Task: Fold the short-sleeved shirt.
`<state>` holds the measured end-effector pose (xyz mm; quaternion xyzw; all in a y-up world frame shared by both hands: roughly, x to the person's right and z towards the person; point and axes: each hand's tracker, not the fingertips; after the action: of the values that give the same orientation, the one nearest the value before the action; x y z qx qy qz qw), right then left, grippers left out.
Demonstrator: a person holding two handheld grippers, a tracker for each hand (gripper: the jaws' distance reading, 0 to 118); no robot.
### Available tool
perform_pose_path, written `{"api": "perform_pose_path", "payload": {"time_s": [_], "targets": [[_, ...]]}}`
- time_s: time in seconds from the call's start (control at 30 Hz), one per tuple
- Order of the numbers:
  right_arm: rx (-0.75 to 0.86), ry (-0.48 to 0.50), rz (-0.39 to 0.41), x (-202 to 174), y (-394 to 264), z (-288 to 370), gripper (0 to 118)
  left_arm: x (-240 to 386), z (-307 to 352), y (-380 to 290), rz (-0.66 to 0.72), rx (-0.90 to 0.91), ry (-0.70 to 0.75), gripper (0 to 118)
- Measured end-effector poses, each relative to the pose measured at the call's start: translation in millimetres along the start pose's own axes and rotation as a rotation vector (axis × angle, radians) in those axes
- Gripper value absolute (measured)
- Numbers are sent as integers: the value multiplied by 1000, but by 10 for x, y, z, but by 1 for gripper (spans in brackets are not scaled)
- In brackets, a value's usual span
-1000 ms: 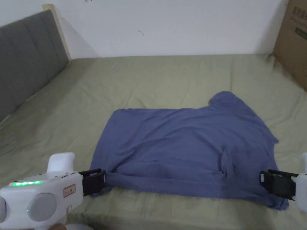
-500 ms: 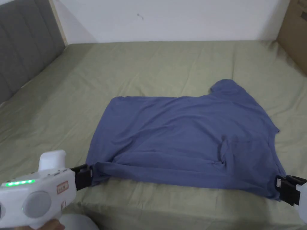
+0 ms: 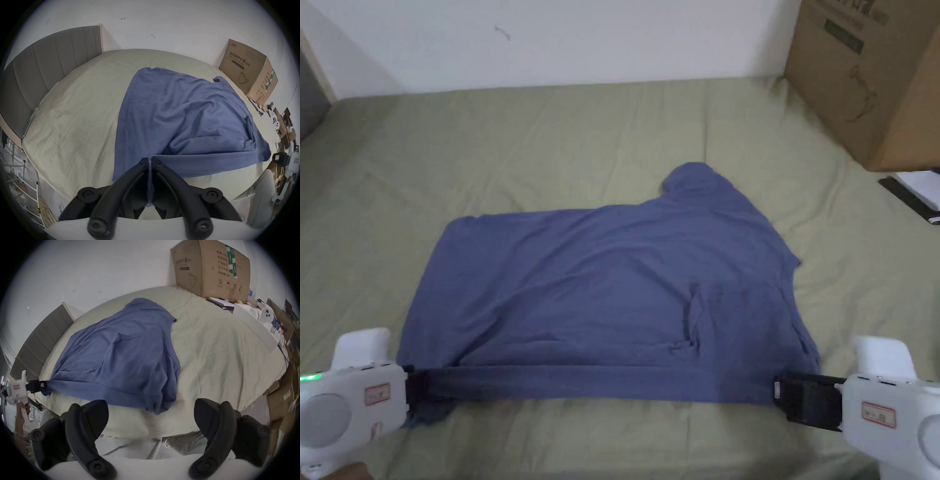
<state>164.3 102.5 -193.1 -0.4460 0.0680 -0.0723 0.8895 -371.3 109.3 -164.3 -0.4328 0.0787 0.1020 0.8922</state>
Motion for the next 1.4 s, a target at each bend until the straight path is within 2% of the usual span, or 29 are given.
{"api": "perform_pose_path", "payload": {"time_s": [0.07,0.13,0.17,0.23,0.27,0.33,0.43,0.7,0.87,1.0,1.03,1.07,1.1,1.13,1.17,1.2,1.23,1.27,1.37,1.4], "targets": [[12,0,6,33,60,-60,107,36,52,0,-2,11,-5,1],[-15,-55,65,20,142,-204,104,36,75,10,-20,16,2,1],[-26,-69,93,23,180,-286,95,57,79,4,-27,17,7,1],[-47,-69,143,1,226,-444,33,78,71,-8,-32,10,14,1],[-60,-71,155,0,239,-529,9,60,62,34,-30,8,16,1],[-133,-29,151,4,249,-668,8,46,53,22,-7,-5,-3,1],[-67,-60,179,-37,262,-491,7,39,90,10,-1,-14,7,1],[13,-20,191,-128,664,6,7,126,177,306,-70,-9,42,1],[36,-48,185,-208,1218,-337,7,186,-154,843,-123,-11,60,1],[-46,-66,156,-192,1513,-907,7,240,-747,1106,-180,-87,67,3],[-66,-74,155,-200,1545,-1008,7,234,-873,1132,-191,-118,81,10],[-88,-76,179,-200,1556,-1127,7,214,-1012,1150,-191,-143,101,27],[-98,-88,193,-207,1555,-1214,9,198,-1095,1145,-196,-164,121,59],[-107,-97,214,-209,1542,-1274,23,170,-1131,1132,-196,-176,149,81],[-124,-92,232,-193,1529,-1299,46,129,-1140,1115,-193,-165,134,93],[-128,-92,226,-189,1515,-1273,82,93,-1142,1092,-191,-165,131,95],[-125,-89,219,-174,1491,-1230,97,39,-1042,1073,-163,-128,107,95],[-119,-78,211,-149,1467,-1167,99,-28,-937,1061,-135,-93,75,95],[-76,-41,171,-78,1419,-904,96,-70,-473,990,-67,-64,77,95],[-56,-41,154,-67,1384,-798,90,-125,-348,944,-56,-45,70,95]]}}
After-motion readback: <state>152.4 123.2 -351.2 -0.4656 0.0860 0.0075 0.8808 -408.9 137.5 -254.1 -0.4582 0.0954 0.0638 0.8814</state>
